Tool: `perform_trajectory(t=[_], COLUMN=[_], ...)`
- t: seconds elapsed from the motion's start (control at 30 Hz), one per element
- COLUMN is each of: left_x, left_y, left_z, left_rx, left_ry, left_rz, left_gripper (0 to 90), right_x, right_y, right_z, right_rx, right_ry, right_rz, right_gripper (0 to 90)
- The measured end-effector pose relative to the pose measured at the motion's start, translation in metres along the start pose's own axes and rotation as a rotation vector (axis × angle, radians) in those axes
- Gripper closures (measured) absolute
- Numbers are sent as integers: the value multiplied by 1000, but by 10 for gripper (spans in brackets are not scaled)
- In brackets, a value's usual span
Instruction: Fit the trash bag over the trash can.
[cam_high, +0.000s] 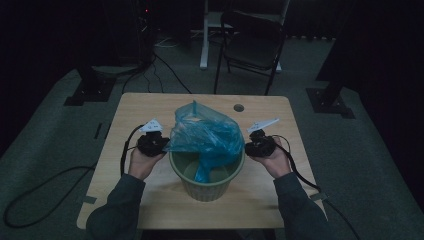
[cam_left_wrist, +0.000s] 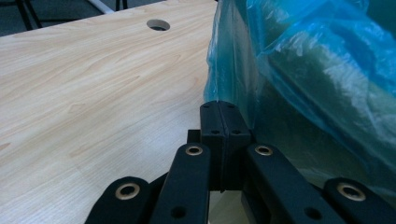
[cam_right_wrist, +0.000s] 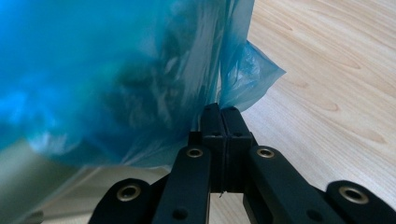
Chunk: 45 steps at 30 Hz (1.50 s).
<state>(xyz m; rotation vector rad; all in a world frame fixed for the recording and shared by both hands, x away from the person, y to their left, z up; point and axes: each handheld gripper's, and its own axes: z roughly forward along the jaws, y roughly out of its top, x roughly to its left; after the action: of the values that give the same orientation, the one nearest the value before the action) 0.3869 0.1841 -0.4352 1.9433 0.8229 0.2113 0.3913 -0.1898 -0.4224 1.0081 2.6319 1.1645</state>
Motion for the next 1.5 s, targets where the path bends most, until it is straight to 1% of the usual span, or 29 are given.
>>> perform_trajectory(t=[0.03,0.07,0.13,0.17,0.23,0.27,0.3,0.33,0.37,0.4,0.5,0.53,0.6,0.67,0.83,0.93,1.07,1.2,1.27,1.33,1.5], left_x=[1,2,3,4,5,6,6,8,8,8,7,7,5,4,-2,-4,-9,-13,-15,-17,-22], left_y=[0,0,0,0,1,1,1,1,1,1,1,1,1,0,-2,-3,-4,-1,1,2,6], left_z=[-2,-4,-12,-15,-23,-27,-27,-32,-35,-37,-41,-42,-46,-50,-62,-67,-75,-82,-84,-84,-76], left_rx=[-10,-22,-55,-58,-77,-84,-84,-94,-99,-103,-108,-112,-122,-129,-141,-141,-148,-157,-164,-166,-159], left_ry=[1,-1,1,6,13,15,15,21,25,22,29,29,31,27,22,20,11,3,-18,-34,-75], left_rz=[-5,-12,-26,-28,-32,-36,-36,-39,-40,-44,-35,-35,-31,-20,4,16,32,47,49,55,69], left_gripper=[881,850,801,754,720,714,710,710,696,690,685,682,676,669,654,649,635,627,619,612,592], right_x=[0,0,-1,-2,-4,-5,-5,-6,-8,-8,-10,-10,-11,-10,-6,-2,5,10,12,13,15], right_y=[-1,-2,-3,-5,-7,-7,-7,-8,-9,-10,-11,-11,-12,-14,-15,-15,-14,-11,-9,-8,-4], right_z=[-1,-3,-9,-15,-24,-28,-28,-32,-39,-42,-47,-52,-57,-63,-74,-79,-83,-86,-86,-85,-79], right_rx=[-4,-10,-34,-53,-82,-93,-93,-107,-128,-137,-158,-174,-193,-208,-235,-250,-271,-290,-299,-299,-292], right_ry=[3,5,3,3,7,10,10,10,14,18,25,15,12,11,30,54,81,102,122,131,149], right_rz=[3,2,5,9,15,20,20,24,32,35,38,40,46,50,43,37,28,24,22,19,24], right_gripper=[873,827,788,753,724,717,717,704,677,661,642,640,641,663,718,739,740,737,734,728,703])
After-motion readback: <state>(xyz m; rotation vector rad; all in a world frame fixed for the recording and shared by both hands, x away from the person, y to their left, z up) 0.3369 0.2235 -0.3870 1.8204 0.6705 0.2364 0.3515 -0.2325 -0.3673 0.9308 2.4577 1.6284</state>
